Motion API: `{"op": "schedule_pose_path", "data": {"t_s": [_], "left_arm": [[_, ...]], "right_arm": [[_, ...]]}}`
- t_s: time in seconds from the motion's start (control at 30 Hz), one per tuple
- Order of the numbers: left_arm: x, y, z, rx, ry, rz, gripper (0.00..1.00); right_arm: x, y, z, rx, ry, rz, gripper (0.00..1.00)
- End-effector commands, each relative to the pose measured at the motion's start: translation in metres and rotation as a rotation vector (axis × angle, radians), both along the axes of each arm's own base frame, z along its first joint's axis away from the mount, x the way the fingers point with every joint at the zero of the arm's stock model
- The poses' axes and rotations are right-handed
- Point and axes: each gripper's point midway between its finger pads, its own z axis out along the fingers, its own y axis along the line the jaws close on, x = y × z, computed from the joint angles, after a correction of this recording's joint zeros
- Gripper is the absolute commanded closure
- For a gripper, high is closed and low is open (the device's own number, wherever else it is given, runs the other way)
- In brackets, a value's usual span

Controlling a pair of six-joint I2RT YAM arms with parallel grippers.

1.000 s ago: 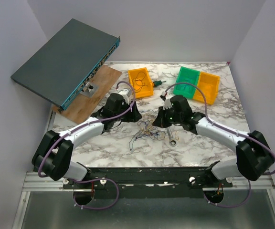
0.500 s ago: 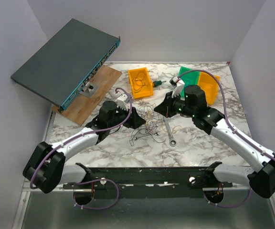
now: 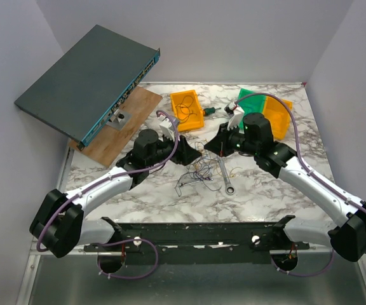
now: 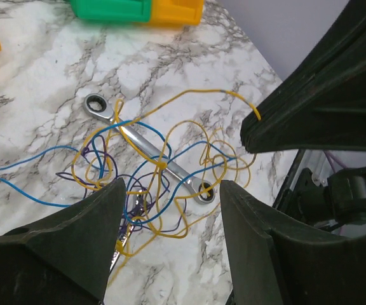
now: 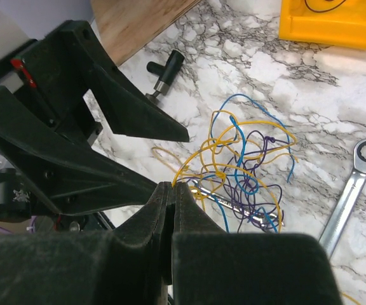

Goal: Untangle the cables

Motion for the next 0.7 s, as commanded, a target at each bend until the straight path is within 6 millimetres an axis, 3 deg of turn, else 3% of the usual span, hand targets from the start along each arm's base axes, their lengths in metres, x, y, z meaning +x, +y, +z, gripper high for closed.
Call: {"op": "schedule_pose_path", "data": {"t_s": [0.0, 0.13, 0.4, 0.5, 0.53, 0.57, 0.6, 0.63, 0.67], "left_arm": [[0.030, 0.023, 0.001, 0.043, 0.070, 0.263, 0.38], [0.021, 0.012, 0.010, 0.007, 0.060, 0.189, 0.37], [0.017, -0.018, -0.009, 0.006, 0.148, 0.073, 0.35], [0.019, -0.032, -0.018, 0.009, 0.177, 0.029, 0.39], [0.021, -0.035, -0.024, 0.016, 0.191, 0.024, 0.44], [0.024, -0.037, -0.025, 0.017, 0.193, 0.022, 0.58], [0.025, -0.039, -0.027, 0.020, 0.193, 0.016, 0.83], [0.026, -0.040, -0.026, 0.021, 0.186, 0.012, 1.00], [0.026, -0.037, -0.025, 0.021, 0.175, 0.021, 1.00]], "right_arm": [[0.000, 0.008, 0.011, 0.025, -0.011, 0.025, 0.99], [0.001, 0.008, 0.008, 0.024, -0.011, 0.022, 0.99], [0.003, 0.011, 0.009, 0.043, -0.012, 0.024, 0.99], [0.002, 0.012, 0.009, 0.054, -0.010, 0.024, 0.99], [0.002, 0.012, 0.010, 0.057, -0.012, 0.022, 0.99], [0.002, 0.011, 0.011, 0.058, -0.013, 0.015, 0.99], [0.002, 0.009, 0.012, 0.059, -0.017, 0.005, 0.99], [0.004, 0.006, 0.012, 0.054, -0.020, -0.017, 0.99], [0.006, 0.001, 0.011, 0.041, -0.020, -0.048, 0.99]]}}
